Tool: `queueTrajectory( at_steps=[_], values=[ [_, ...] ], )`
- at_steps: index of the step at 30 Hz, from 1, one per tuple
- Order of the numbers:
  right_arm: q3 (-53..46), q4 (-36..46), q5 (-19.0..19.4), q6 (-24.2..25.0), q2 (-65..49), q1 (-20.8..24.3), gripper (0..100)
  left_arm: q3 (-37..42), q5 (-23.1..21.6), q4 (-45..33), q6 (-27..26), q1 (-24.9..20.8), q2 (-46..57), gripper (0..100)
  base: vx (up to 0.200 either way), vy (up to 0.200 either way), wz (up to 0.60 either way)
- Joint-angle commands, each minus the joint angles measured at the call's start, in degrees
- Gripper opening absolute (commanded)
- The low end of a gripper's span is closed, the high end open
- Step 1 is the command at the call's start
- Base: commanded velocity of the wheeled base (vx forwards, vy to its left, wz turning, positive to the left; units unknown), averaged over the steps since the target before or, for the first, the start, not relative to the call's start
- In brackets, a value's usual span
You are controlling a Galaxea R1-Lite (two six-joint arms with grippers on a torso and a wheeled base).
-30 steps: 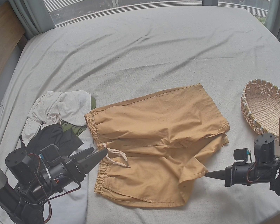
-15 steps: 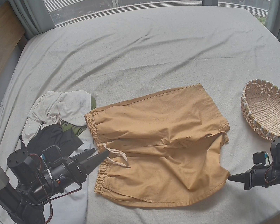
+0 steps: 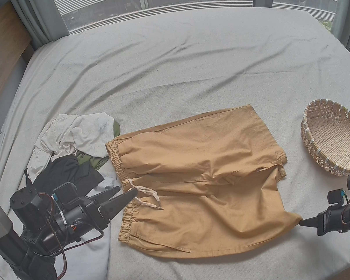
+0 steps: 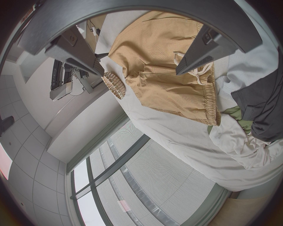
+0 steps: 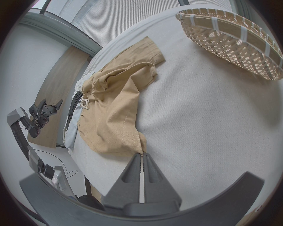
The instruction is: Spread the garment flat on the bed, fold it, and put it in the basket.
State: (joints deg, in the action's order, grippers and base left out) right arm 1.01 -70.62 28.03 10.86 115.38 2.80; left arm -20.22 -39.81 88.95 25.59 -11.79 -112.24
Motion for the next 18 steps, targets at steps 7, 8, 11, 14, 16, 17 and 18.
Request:
queueTrajectory(
  at_steps=[7,8,11,14,16,17,18],
  values=[
    [-1.01,7.78,-0.16,-0.14,-5.96,-0.43,0,-0.08,0.0,0.08,-0.01,0.01,0.18,100,0.0,0.0,0.0],
    [-1.01,7.87,-0.25,-0.14,-5.96,-0.43,0,-0.08,0.0,0.08,-0.01,0.01,0.27,100,0.0,0.0,0.0],
    [-1.01,8.04,-0.6,-0.23,-5.96,-0.61,0,-0.17,0.0,0.08,-0.01,0.1,0.35,100,0.0,0.0,0.0],
    [-1.01,10.42,-0.69,-0.58,-6.49,-0.34,0,-0.17,0.0,0.08,-0.01,0.01,0.44,100,0.0,0.0,0.0],
    [-1.01,12.08,-0.69,-1.02,-7.45,0.1,100,-0.17,0.0,0.08,-0.01,0.1,0.53,100,0.0,0.0,0.0],
    [-1.01,12.35,-0.78,-1.02,-7.81,0.18,100,-0.17,0.0,0.08,-0.01,0.1,0.62,100,0.0,0.0,0.0],
    [-1.01,12.17,-0.96,-1.02,-8.25,0.1,100,-0.17,0.0,0.08,-0.01,0.1,0.71,100,0.0,0.0,0.0]
  ],
)
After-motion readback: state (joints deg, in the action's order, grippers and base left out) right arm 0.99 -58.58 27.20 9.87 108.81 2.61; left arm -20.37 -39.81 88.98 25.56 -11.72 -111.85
